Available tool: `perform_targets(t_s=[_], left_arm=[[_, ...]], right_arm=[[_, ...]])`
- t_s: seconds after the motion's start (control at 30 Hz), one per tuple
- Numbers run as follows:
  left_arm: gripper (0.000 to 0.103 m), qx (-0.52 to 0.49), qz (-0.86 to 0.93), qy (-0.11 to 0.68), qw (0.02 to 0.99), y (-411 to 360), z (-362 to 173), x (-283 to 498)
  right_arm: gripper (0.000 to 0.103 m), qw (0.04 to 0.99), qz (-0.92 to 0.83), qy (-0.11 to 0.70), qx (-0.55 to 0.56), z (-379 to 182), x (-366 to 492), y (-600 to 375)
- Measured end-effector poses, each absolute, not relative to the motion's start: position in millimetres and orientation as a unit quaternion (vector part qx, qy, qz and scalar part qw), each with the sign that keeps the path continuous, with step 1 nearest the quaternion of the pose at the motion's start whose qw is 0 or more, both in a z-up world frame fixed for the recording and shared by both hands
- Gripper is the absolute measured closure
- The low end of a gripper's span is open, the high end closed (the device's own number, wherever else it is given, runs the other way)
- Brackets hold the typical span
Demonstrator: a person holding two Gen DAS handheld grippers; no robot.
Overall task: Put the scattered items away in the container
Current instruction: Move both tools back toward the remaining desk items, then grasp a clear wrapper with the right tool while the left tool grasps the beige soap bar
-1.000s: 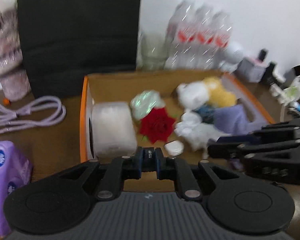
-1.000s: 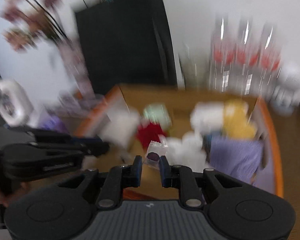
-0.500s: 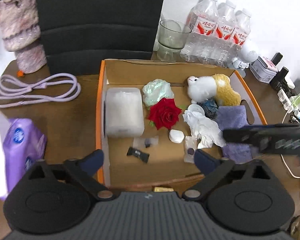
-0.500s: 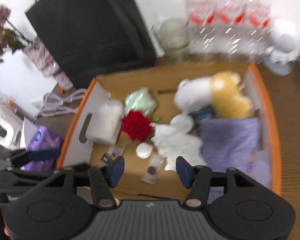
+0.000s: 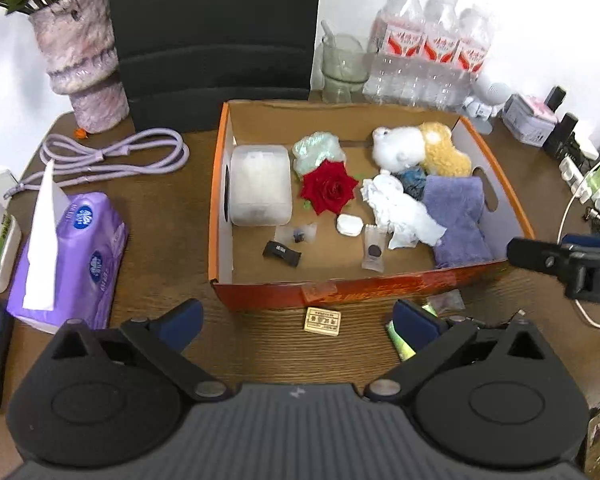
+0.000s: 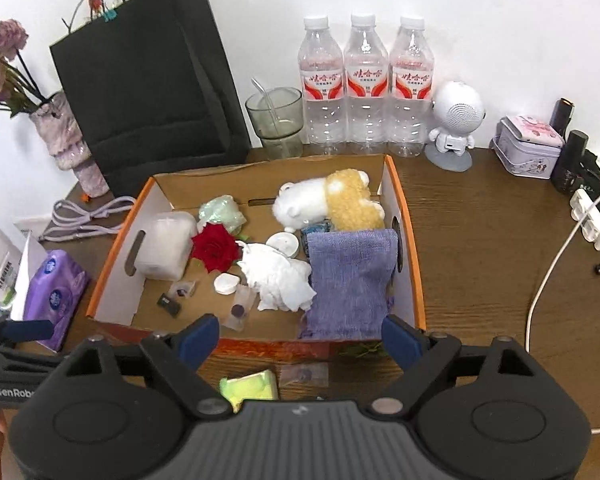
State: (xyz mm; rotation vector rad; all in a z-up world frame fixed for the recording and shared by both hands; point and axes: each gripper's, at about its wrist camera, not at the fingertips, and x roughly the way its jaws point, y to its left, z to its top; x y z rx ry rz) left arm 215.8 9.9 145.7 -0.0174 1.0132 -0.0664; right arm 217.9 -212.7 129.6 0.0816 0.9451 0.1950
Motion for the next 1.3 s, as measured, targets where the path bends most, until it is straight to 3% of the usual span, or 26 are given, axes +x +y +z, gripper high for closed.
perform_targets(t_s=[0.13,0.27,0.6,0.9,1.07,1.3], left_arm=[[0.000,-0.004,-0.014,0.392,0.920,9,166,185],[0.000,-0.016,-0.057,0.291,0.955,13,169,154],[0.000,-0.014,-0.010,0.164,0.986,18,153,77],[0.000,-0.067,-0.021,0.169,0.983,16,80,-70],[0.000,-0.083,-0.043,0.242,0.966,12,47,-79],[0.000,-0.056,-0.053,0.233,0.969,7,50,-80]], right_arm=[[0.015,0.895,0.097,0.434,0.040,132,201,-206],[0.015,0.932,0.100,0.347,0.013,141,171,-199],[0.016,0.971,0.124,0.206,0.000,140,109,-191],[0.013,0.979,0.129,0.155,0.021,79,-51,-218],[0.012,0.968,0.134,0.211,-0.003,36,-96,-228],[0.015,0.965,0.134,0.227,0.005,28,-103,-234]])
